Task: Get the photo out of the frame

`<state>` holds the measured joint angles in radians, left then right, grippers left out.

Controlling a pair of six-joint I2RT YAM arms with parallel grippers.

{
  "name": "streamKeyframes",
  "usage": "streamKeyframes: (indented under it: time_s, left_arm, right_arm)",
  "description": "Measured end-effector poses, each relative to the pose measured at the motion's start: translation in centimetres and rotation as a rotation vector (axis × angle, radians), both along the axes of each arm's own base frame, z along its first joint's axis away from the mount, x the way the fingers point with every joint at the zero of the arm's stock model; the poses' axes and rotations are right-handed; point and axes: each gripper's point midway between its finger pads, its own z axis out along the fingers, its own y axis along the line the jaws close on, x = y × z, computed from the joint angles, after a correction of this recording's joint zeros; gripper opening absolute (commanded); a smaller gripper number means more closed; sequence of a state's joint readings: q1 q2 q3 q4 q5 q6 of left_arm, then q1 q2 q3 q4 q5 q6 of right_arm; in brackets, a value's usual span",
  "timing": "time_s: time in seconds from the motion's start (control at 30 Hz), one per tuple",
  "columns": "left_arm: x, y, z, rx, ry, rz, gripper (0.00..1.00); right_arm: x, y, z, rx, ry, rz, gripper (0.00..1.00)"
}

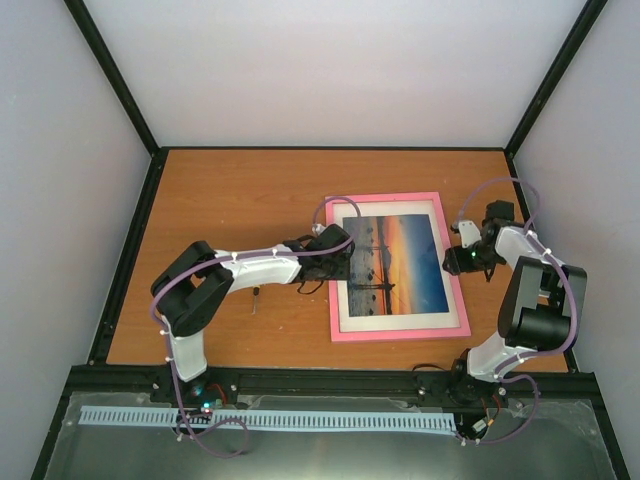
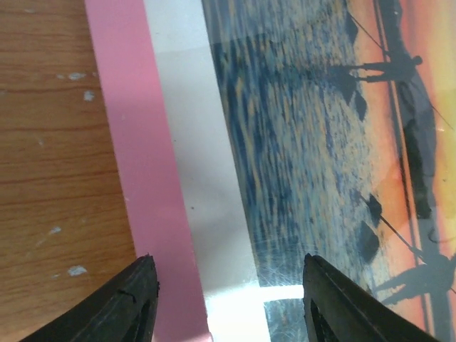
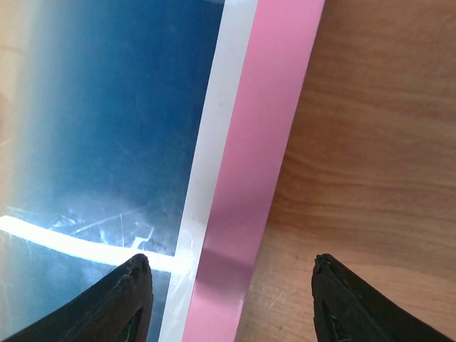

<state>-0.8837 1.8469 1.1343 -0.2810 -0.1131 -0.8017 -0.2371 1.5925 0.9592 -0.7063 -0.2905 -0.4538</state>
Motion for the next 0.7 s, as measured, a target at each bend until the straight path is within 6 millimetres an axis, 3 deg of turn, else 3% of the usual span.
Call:
streamKeyframes:
  time_s: [0.13,0.27,0.7]
  left_arm:
    - [0.1,0.5,-0.2,0.017,0.001,0.026,0.56]
    - [0.0,1.5,-0.6,0.057,0.005,0.068,0.63]
    - [-0.4,2.4,-1.1,0.087,0.015,0.111,0.56]
  right_arm:
    - [-1.1,0.2,-1.0,0.001,0.032,0.008,0.58]
    - [-1.5,0.3,-1.3,0.001,0.043,0.014,0.58]
    - [-1.8,0.3,-1.7,-0.003,0.050,0.019,0.52]
